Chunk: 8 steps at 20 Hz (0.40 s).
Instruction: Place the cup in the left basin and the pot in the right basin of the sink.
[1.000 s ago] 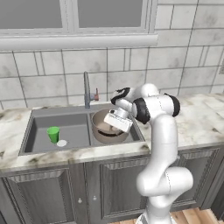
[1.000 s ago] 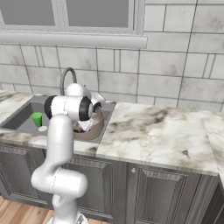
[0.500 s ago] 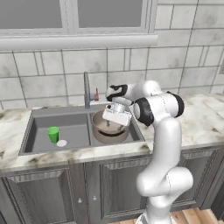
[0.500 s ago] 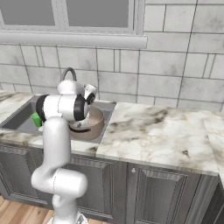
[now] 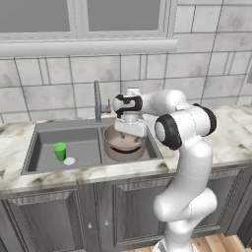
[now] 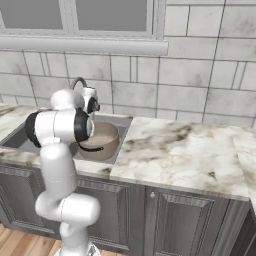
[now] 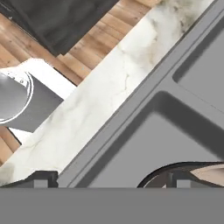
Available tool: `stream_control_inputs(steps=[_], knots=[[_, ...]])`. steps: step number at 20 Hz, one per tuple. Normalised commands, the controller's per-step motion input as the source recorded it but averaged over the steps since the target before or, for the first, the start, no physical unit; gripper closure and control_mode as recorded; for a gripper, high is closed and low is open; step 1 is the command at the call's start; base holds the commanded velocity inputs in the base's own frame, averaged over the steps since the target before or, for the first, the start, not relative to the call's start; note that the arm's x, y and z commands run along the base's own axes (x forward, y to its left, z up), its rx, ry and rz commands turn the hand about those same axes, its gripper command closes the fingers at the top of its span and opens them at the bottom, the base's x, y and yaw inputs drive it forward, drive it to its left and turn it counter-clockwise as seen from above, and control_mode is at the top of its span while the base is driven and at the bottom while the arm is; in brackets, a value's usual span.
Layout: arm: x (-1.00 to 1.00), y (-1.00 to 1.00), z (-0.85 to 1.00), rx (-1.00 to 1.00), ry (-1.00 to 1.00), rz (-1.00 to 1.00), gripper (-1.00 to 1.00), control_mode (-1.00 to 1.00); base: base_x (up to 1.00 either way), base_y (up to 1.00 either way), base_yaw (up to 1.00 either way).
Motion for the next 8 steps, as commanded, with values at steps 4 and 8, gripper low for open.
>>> stream_control_inputs(steps=[4,8], knots=[[-0.23,0.00,0.05,-0.10,-0.12,0.09,-1.00,-1.00,0.00,0.00,0.00],[-0.32,-0.01,0.03,-0.01,-0.16,0.23,-1.00,-1.00,0.00,0.00,0.00]])
